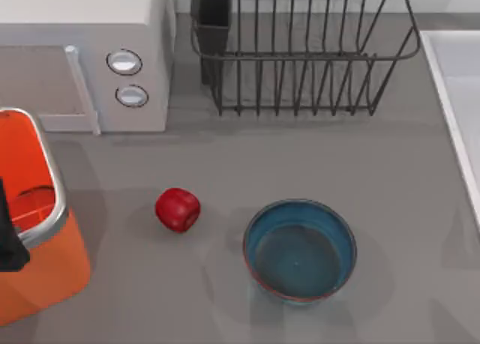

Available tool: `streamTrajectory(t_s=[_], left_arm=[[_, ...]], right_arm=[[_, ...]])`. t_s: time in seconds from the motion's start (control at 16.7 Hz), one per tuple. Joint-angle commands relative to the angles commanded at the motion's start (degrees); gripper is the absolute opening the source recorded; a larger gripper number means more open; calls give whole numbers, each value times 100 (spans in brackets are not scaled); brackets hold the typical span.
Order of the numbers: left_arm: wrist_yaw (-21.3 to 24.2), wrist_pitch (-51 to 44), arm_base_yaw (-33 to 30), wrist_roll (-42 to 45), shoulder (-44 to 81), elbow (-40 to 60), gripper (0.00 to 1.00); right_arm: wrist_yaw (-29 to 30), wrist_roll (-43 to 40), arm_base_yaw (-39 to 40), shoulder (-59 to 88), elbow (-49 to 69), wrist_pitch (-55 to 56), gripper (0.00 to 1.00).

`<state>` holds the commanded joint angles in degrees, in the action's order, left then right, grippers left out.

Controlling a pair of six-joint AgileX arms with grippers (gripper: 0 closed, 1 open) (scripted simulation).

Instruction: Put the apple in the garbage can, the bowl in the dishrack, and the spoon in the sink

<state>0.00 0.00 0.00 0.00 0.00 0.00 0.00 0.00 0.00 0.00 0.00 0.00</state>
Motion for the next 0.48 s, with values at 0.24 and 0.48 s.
streamTrajectory(t_s=[0.24,0.48], left_arm=[[-12,-109,-66,1,157,159,100],[-25,-802,-415,-18,1196,1145,100]], right_arm=[[0,0,0,0,0,0,100],[0,0,0,0,0,0,100]])
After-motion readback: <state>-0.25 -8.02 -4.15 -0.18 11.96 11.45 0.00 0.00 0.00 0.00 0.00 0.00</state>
